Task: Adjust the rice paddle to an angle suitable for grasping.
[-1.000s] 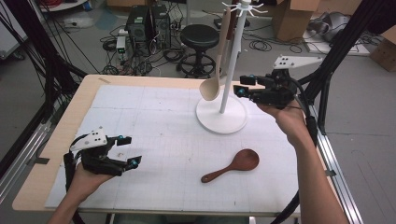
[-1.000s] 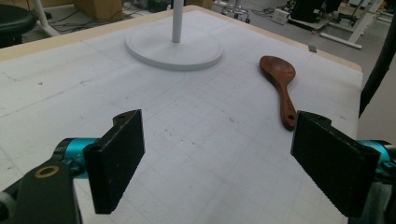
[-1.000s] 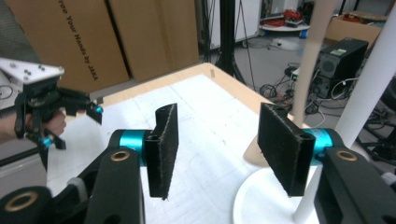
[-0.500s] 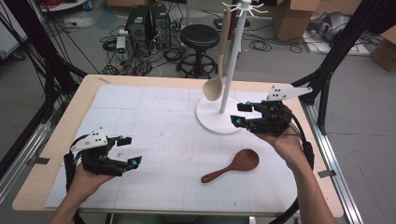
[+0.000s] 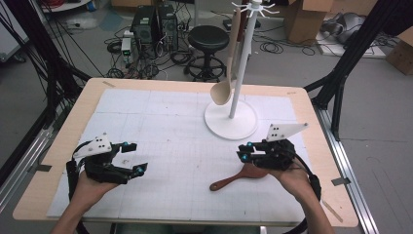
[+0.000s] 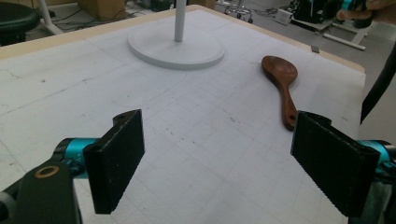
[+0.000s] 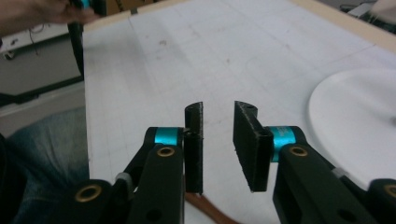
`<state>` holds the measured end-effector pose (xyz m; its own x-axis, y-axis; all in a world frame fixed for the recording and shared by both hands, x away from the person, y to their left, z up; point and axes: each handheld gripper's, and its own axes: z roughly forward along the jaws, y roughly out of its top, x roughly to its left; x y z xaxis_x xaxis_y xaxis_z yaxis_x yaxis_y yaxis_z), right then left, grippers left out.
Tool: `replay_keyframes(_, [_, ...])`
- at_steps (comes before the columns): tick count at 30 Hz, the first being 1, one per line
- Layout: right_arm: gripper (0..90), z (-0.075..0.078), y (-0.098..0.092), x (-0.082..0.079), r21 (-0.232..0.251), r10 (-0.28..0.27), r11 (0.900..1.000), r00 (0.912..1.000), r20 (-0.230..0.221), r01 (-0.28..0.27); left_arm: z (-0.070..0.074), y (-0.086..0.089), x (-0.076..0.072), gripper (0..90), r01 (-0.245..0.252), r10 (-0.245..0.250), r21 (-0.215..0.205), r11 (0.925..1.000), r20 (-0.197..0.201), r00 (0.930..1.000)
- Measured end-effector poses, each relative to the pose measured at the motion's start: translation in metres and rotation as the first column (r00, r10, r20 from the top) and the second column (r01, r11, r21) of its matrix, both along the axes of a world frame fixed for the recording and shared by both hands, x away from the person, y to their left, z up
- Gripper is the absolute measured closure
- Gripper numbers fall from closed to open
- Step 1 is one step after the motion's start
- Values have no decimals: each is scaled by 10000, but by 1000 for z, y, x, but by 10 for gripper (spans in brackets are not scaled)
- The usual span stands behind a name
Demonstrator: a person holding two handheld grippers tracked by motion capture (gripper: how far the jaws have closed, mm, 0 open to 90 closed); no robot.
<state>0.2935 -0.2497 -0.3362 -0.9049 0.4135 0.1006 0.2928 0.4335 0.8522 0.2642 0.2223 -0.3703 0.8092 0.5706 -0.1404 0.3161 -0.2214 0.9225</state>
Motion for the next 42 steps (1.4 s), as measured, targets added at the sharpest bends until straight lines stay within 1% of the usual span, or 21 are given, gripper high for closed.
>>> replay_keyframes(2, [791, -8, 1, -4, -153, 119, 9998, 9998, -146, -121, 0, 0, 0, 181, 12, -12, -21, 10000, 2, 10000])
replay_keyframes(7, [896, -24, 4, -14, -596, 356, 9975, 9989, -304, -374, 0, -1, -1, 181, 16, -16, -42, 10000, 9, 10000])
replay_keyframes(10, [897, -34, 7, -19, -849, 475, 9951, 9984, -307, -500, 0, -1, -1, 181, 11, -11, -13, 10000, -5, 10000])
replay_keyframes(13, [897, -43, 11, -23, -1052, 538, 9928, 9977, -416, -580, 0, -1, 0, 181, 5, -5, -21, 10000, 16, 10000])
replay_keyframes(14, [897, -47, 12, -24, -1214, 618, 9904, 9971, -445, -668, 0, -1, 0, 181, -14, 14, -40, 10000, -1, 10000])
replay_keyframes(18, [897, -58, 17, -28, -1435, 761, 9859, 9946, -705, -856, 0, -1, 0, 181, 7, -7, -17, 10000, 8, 10000])
replay_keyframes(20, [897, -63, 20, -30, -1602, 854, 9824, 9939, -692, -956, 0, -1, 0, 181, 5, -5, -1, 10000, 10, 10000])
replay_keyframes(23, [897, -72, 24, -31, -1788, 1007, 9773, 9916, -817, -1139, 0, -1, 0, 181, -5, 5, -7, 10000, 8, 10000])
replay_keyframes(26, [897, -78, 29, -31, -2023, 1146, 9703, 9886, -974, -1324, 0, -1, 0, 181, -23, 23, -20, 10000, -3, 10000])
replay_keyframes(29, [897, -82, 35, -31, -2251, 1265, 9634, 9873, -960, -1453, 0, -1, 0, 181, -11, 11, -14, 10000, -8, 10000])
replay_keyframes(31, [897, -84, 40, -30, -2417, 1357, 9575, 9852, -1043, -1575, 0, -1, 0, 181, -11, 11, -2, 10000, 3, 10000])
replay_keyframes(33, [897, -86, 45, -28, -2582, 1464, 9516, 9846, -959, -1666, 0, -1, 0, 181, -31, 31, -11, 10000, 25, 10000])
replay_keyframes(34, [897, -87, 47, -28, -2639, 1485, 9495, 9840, -989, -1698, 0, -1, 0, 181, -43, 43, -28, 10000, 4, 10000])
replay_keyframes(37, [897, -88, 52, -25, -2760, 1603, 9437, 9820, -1004, -1822, 0, 0, 0, 181, -50, 50, -30, 10000, 14, 10000])
replay_keyframes(42, [897, -92, 58, -22, -2918, 1665, 9378, 9812, -980, -1883, 0, 2, 0, 181, -66, 66, -46, 10000, 5, 10000])
